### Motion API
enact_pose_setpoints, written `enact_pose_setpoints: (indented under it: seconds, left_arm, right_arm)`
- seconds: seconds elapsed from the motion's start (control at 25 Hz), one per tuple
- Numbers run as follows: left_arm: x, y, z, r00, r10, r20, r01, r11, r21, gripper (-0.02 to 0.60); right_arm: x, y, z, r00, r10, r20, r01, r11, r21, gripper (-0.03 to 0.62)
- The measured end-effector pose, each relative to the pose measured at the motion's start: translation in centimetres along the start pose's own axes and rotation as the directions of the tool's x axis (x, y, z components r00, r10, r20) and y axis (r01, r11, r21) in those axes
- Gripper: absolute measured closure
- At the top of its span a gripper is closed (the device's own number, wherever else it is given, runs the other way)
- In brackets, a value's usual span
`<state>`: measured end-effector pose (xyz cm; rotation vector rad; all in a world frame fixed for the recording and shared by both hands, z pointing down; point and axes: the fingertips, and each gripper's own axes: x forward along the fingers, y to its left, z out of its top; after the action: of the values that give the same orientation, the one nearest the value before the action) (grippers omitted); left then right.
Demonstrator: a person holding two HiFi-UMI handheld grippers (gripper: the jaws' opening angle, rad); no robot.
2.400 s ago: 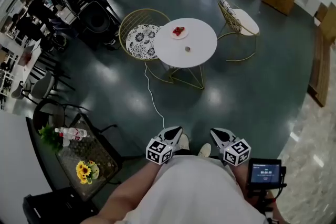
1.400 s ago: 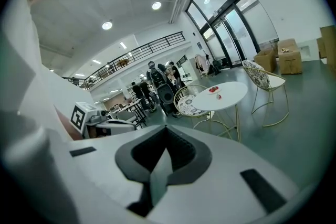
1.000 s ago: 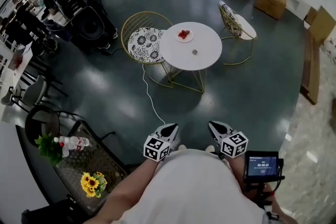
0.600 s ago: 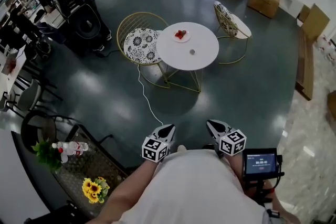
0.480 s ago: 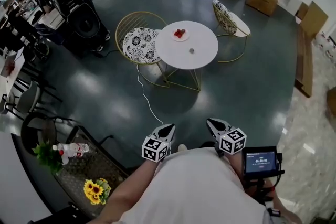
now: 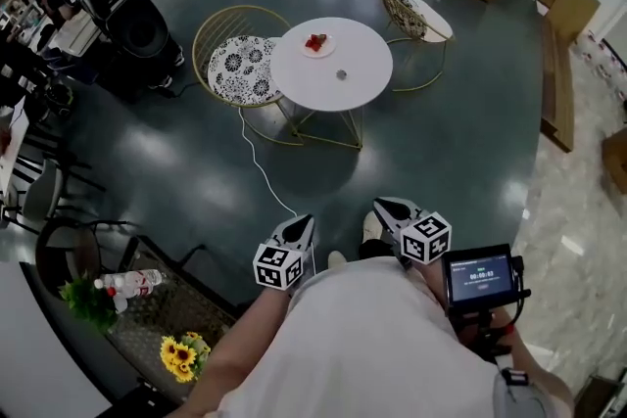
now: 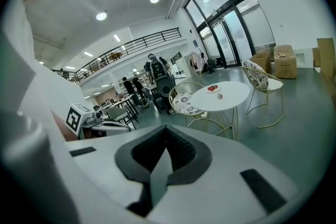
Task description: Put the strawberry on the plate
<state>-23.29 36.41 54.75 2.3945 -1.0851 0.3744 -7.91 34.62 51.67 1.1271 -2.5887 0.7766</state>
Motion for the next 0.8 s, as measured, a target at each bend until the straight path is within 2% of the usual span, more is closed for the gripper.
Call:
enact_pose_setpoints:
  seconds: [0.2,0.44,0.64,0.8]
  left_arm:
    - [2.4,-1.2,1.2,1.0,0.009,-0.029,-0.009,1.0,-0.009,0.575]
    - [4.2,1.1,2.9,0.999,0.032,-0.016,-0.032,0.999,-0.011,0.575]
    - [9.9,1.2,6.1,0.998,0.056,-0.041,-0.057,0.998,-0.012,0.575]
    - [11.0,1.1,6.5,0.998,0.052,-0.041,-0.053,0.999,-0.01,0.575]
  right_arm:
    - [-0.6,-2.8,1.1,1.0,0.014,-0.013,-0.013,1.0,0.021,0.589]
    - [2.3,-3.9,2.9,0.999,0.049,-0.013,-0.049,0.999,-0.005,0.589]
    - [3.6,-9.8,5.5,0.996,0.08,-0.023,-0.08,0.997,0.023,0.589]
    - [3.7,-10.7,5.6,0.997,0.077,-0.023,-0.077,0.997,0.023,0.589]
